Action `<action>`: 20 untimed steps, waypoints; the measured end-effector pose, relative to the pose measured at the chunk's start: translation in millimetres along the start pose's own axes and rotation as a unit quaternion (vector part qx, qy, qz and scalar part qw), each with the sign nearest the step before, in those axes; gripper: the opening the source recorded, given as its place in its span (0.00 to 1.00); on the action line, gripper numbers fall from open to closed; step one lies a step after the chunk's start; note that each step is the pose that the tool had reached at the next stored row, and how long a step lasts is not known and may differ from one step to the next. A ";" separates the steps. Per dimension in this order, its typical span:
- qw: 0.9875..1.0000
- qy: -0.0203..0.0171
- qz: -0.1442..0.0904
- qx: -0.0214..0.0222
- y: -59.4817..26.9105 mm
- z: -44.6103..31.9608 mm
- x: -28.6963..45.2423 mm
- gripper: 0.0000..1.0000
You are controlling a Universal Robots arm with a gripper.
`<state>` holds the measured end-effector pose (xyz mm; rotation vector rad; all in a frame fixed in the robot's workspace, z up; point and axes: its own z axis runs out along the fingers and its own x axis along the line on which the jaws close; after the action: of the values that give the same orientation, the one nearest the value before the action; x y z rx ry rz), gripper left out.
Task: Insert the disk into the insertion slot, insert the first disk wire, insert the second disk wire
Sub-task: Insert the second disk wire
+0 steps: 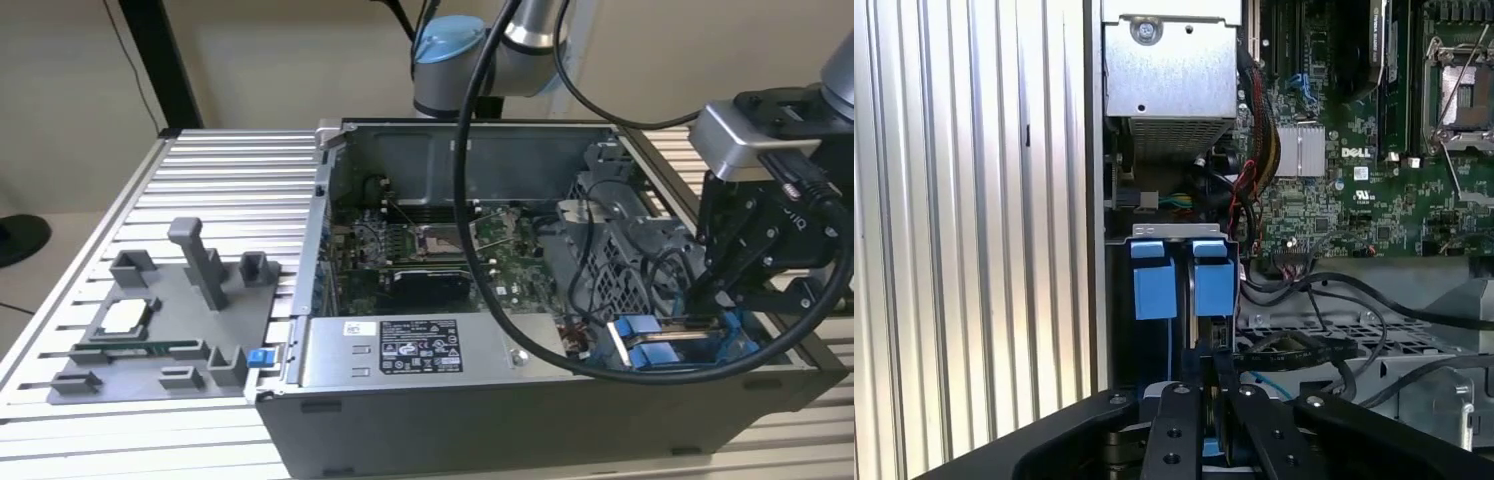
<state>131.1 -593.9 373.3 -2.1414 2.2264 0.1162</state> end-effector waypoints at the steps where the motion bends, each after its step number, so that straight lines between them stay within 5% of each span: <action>1: 1.000 0.000 0.000 0.000 0.0 0.7 0.1 0.00; 9: 1.000 0.000 -0.001 0.012 -0.2 9.0 0.3 0.00; 20: 1.000 0.000 0.000 0.014 -0.1 13.4 -1.7 0.00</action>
<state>131.1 -591.0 360.1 -2.1278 2.2136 0.0857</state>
